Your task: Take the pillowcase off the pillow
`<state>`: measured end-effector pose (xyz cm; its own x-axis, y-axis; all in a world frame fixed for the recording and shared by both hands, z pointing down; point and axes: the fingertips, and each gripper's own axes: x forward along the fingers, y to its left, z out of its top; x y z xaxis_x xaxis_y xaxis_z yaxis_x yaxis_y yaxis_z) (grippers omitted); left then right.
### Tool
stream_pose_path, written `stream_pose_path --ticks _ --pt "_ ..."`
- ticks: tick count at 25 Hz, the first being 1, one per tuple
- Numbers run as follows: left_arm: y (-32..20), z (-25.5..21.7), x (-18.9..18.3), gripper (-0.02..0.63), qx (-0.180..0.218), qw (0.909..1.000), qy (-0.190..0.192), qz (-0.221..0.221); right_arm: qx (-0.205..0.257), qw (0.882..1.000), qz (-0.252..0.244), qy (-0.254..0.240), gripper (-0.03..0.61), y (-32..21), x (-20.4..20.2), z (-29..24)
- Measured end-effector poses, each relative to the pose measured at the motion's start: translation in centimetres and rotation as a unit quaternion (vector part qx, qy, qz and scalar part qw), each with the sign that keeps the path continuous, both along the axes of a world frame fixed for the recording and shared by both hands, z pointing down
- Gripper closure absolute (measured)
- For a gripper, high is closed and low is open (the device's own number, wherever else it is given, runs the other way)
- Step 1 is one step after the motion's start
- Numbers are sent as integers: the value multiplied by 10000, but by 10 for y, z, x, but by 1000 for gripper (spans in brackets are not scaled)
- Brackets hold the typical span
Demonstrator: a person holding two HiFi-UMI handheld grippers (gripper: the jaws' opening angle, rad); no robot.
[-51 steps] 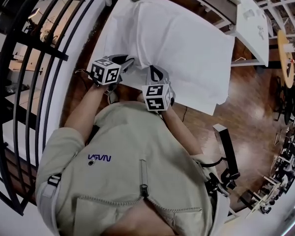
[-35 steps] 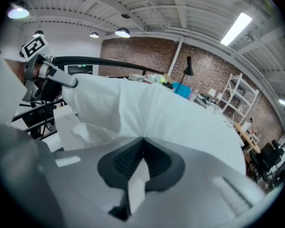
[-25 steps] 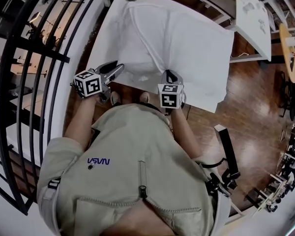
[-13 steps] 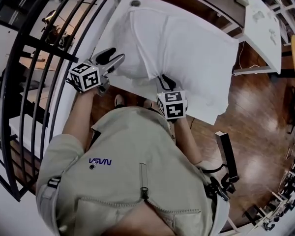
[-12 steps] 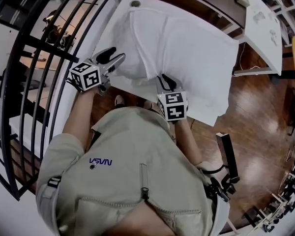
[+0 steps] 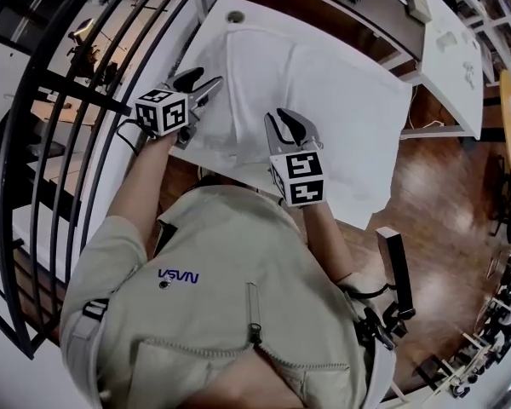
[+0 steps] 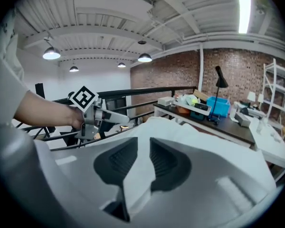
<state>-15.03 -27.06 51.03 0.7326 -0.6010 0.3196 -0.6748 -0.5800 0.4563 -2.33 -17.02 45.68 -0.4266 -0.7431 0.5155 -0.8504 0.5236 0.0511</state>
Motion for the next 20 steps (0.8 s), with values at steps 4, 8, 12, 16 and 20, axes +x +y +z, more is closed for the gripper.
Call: stream_pose_path --ticks 4,8,12,16,20 --pt "-19 20 6 371 -265 9985 -61 484 -5 9993 62 377 489 -35 -23 -4" --pt "-28 37 27 354 -483 9944 24 942 -103 9968 203 766 466 -75 -30 1" --pt "-19 47 47 442 -630 9897 84 1286 -358 9940 237 1006 463 -94 -32 17" --pt "-6 32 48 563 -244 9924 -138 1194 -507 9875 -140 1485 449 -105 -41 34" --pt "10 15 46 588 212 9923 -527 1104 -559 9684 -703 2327 450 -108 -46 55"
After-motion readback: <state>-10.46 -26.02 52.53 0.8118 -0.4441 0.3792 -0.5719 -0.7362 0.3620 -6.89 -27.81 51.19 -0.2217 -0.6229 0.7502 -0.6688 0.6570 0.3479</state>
